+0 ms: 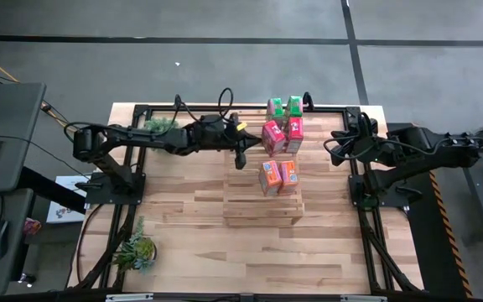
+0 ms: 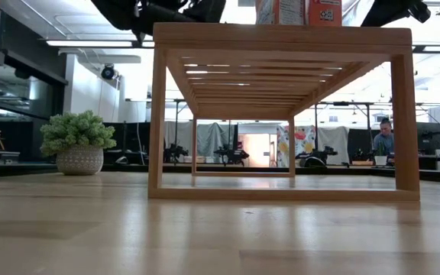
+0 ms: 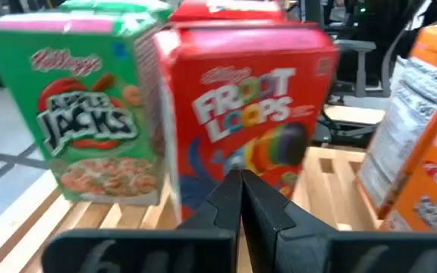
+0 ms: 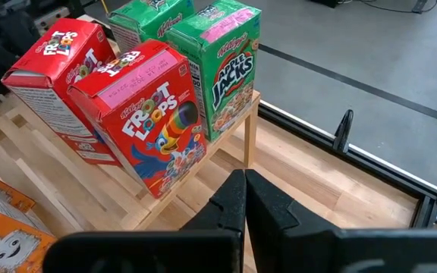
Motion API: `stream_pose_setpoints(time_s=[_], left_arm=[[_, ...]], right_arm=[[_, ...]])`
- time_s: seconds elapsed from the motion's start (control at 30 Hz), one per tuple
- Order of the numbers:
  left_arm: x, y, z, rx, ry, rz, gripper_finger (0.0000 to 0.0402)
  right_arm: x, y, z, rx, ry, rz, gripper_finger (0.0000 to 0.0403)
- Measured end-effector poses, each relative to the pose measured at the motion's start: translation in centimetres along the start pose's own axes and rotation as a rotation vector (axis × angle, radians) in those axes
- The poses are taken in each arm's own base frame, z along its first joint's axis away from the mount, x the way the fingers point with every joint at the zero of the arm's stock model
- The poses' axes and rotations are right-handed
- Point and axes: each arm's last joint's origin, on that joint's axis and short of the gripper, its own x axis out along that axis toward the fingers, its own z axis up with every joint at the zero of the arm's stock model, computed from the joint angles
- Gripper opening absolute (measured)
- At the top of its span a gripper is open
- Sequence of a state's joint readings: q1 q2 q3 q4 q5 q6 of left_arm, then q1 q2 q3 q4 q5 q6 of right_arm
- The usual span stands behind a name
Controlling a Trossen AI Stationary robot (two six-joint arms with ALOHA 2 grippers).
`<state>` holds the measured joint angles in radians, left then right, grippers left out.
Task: Stack cereal on shelf
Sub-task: Put the red cereal box on the shelf aligned with the other red cereal box
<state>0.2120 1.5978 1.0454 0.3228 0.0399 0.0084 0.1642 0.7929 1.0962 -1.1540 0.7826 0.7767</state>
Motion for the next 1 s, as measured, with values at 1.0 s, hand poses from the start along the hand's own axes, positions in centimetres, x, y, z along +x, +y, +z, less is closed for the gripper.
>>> stream_pose_setpoints(time_s=[1.0], left_arm=[[0.9,1.2,-0.3,-0.018,-0.06,-0.007,0.0]], right_arm=[[0.0,0.1,0.1,0.012,-0.016,0.0,0.0]])
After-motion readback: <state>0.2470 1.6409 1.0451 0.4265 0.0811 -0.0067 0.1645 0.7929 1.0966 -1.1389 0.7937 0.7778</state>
